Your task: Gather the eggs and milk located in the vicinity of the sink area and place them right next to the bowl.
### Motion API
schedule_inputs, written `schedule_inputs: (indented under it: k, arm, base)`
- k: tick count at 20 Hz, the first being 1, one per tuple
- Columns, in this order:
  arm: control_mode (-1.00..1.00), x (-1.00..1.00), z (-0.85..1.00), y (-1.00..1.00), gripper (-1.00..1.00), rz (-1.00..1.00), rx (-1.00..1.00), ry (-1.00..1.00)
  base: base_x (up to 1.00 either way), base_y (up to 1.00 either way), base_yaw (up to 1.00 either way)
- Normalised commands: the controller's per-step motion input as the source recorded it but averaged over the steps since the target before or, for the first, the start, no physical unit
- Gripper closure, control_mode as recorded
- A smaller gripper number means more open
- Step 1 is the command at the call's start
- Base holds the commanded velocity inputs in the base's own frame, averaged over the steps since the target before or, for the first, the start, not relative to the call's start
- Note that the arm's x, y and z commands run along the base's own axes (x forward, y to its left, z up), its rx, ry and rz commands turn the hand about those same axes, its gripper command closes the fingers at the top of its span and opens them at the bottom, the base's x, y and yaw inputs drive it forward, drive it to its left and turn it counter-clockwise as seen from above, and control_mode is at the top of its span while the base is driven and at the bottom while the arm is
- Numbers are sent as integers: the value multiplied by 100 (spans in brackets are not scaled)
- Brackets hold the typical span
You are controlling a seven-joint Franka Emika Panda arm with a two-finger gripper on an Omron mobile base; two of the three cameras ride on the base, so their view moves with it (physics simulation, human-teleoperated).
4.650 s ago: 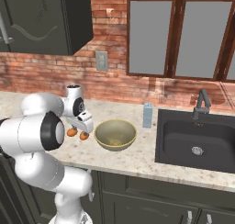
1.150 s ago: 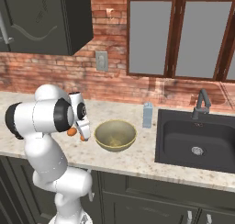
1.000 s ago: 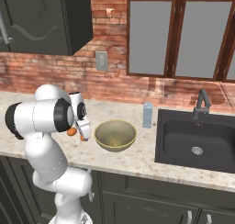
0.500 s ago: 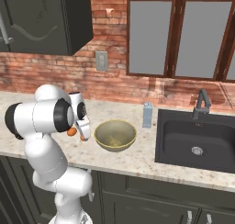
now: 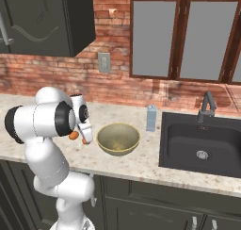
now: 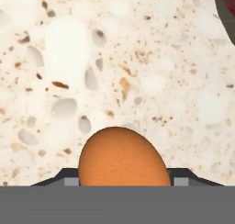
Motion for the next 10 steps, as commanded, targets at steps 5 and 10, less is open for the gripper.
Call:
schedule_inputs:
  k: [5,10]
  arm:
    - [-100,-9,1,0,100,-10,-1,0]
    - [-100,-2,14,0,100,-18,-2,-2]
  base:
    - [0,0,0]
    - [0,0,0]
